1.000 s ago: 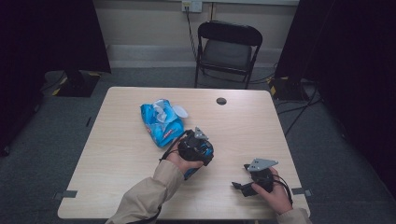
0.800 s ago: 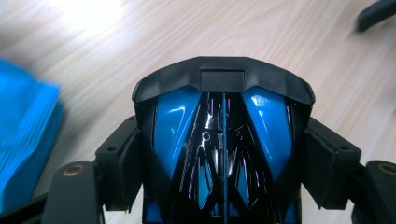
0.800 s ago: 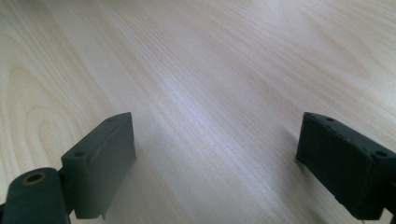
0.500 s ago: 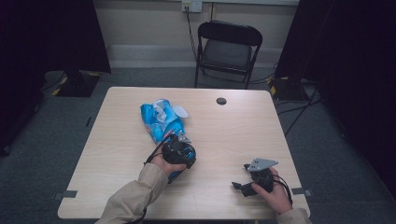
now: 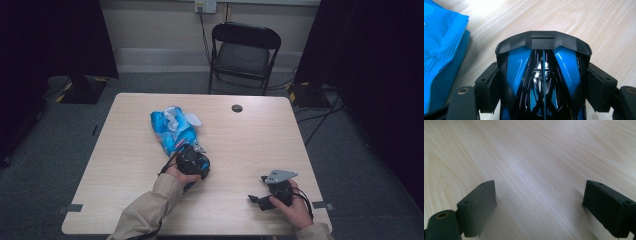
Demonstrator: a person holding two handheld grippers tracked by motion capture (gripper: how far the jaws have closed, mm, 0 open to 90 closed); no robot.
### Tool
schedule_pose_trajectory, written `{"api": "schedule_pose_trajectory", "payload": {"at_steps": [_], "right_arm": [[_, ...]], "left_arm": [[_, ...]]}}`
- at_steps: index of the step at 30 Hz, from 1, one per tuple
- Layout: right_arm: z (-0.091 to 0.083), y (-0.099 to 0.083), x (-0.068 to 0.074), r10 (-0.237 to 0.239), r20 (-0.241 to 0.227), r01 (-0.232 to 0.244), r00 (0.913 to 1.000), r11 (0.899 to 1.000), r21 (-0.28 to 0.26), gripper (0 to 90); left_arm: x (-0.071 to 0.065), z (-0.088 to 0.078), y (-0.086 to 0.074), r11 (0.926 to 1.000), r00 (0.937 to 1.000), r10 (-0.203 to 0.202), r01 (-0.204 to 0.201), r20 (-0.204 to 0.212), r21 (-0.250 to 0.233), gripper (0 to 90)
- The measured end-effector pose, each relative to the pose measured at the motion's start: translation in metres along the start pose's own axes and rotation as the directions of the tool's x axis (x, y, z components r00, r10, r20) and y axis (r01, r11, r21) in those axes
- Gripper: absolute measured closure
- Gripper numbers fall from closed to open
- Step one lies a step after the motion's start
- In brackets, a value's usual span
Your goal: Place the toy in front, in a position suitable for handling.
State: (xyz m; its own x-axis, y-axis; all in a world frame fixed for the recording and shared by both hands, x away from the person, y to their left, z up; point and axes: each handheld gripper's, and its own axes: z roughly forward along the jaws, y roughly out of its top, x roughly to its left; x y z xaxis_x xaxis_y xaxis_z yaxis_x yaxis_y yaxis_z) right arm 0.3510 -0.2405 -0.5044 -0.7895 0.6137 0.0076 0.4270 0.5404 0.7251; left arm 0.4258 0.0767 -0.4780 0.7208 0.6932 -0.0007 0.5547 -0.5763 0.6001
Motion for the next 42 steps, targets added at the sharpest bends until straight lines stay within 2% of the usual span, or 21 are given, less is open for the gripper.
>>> {"api": "schedule_pose_trajectory", "payload": {"at_steps": [8, 13, 29, 32, 33, 42], "right_arm": [[0.0000, 0.0000, 0.0000, 0.000, 0.000, 0.000, 1.0000, 1.000, 0.000, 10.5], [0.0000, 0.0000, 0.0000, 0.000, 0.000, 0.000, 1.0000, 1.000, 0.000, 10.5], [0.0000, 0.0000, 0.0000, 0.000, 0.000, 0.000, 1.0000, 1.000, 0.000, 10.5], [0.0000, 0.0000, 0.0000, 0.000, 0.000, 0.000, 1.0000, 1.000, 0.000, 10.5], [0.0000, 0.0000, 0.0000, 0.000, 0.000, 0.000, 1.0000, 1.000, 0.000, 10.5], [0.0000, 0.0000, 0.0000, 0.000, 0.000, 0.000, 1.0000, 1.000, 0.000, 10.5]], "left_arm": [[0.0009, 0.0052, 0.0007, 0.9999, 0.9999, -0.010, 0.010, 0.008, 0.000, 25.2], [0.0005, 0.0093, -0.0004, 0.9998, 0.9999, -0.008, 0.008, 0.008, 0.018, 25.1], [0.0012, 0.0107, -0.0018, 0.9998, 0.9998, -0.018, 0.018, 0.013, -0.005, 24.4], [0.0007, 0.0103, -0.0014, 0.9997, 0.9996, -0.023, 0.024, 0.014, -0.009, 22.6], [0.0002, 0.0101, -0.0011, 0.9992, 0.9991, -0.039, 0.039, 0.015, -0.012, 21.4], [-0.0008, 0.0037, 0.0023, 0.9987, 0.9992, -0.038, 0.038, 0.007, -0.033, 17.1]]}}
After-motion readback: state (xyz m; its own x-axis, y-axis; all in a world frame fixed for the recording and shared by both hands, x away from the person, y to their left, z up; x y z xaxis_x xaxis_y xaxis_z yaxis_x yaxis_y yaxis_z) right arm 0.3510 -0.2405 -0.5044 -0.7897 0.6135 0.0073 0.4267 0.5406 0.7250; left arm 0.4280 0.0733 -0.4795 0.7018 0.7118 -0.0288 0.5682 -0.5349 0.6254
